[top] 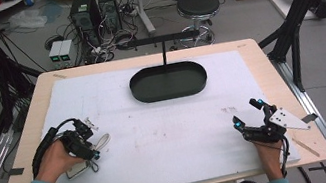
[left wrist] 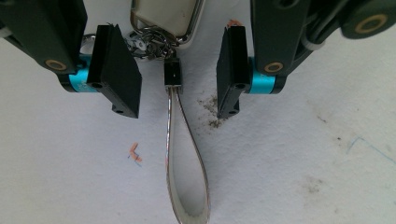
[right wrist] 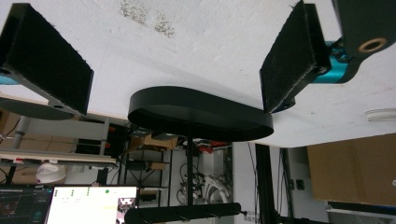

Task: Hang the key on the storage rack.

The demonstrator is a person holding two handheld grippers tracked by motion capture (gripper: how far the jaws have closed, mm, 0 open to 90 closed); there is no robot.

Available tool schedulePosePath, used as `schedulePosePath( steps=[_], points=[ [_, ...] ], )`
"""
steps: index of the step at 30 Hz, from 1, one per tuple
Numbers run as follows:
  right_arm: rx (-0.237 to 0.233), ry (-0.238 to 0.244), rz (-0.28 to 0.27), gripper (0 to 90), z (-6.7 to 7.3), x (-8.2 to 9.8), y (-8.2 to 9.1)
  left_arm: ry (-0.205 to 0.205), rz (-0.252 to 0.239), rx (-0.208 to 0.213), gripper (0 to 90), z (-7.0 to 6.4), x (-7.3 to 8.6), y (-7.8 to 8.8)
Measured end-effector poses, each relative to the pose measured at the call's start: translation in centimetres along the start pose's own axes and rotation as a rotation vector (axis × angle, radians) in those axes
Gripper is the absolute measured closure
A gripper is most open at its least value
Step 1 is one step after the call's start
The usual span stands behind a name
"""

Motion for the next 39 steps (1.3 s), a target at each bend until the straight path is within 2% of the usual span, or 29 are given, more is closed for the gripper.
schedulePosePath(
  steps=[3, 5, 6, 13, 23, 33, 39],
  points=[
    [0.0, 0.001, 0.001, 9.1, -0.01, 0.0, 0.0, -0.004, 0.014, 0.004, 57.2, 0.01, 0.07, 0.0],
    [0.001, 0.001, 0.0, 9.1, -0.01, 0.0, 0.0, -0.009, 0.028, 0.003, 57.7, 0.03, 0.11, 0.04],
    [0.0, 0.0, 0.0, 9.1, 0.0, 0.0, 0.0, 0.004, 0.019, 0.003, 60.0, -0.05, 0.05, -0.03],
    [0.002, 0.001, 0.0, 9.1, -0.02, 0.01, 0.01, -0.028, 0.071, -0.005, 63.6, 0.03, 0.04, -0.03],
    [0.0, -0.001, -0.003, 9.1, -0.01, -0.01, -0.01, -0.019, 0.084, 0.007, 72.4, 0.1, 0.09, -0.17],
    [0.0, -0.002, -0.002, 9.1, -0.01, -0.01, -0.01, -0.024, 0.109, 0.014, 75.8, 0.16, 0.03, -0.35],
    [0.0, -0.002, -0.002, 9.1, -0.01, -0.01, -0.01, -0.009, 0.106, 0.011, 81.2, -0.02, -0.12, -0.48]
  ],
)
Point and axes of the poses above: each handheld gripper's, and its own axes: y roughly backward along the jaws, x roughly out of its underside, z roughly to its left, the point moved 4 cm from there along -y, roughly forward along the jaws, and after that the axes turned 10 degrees about z, right-handed, at the moved point
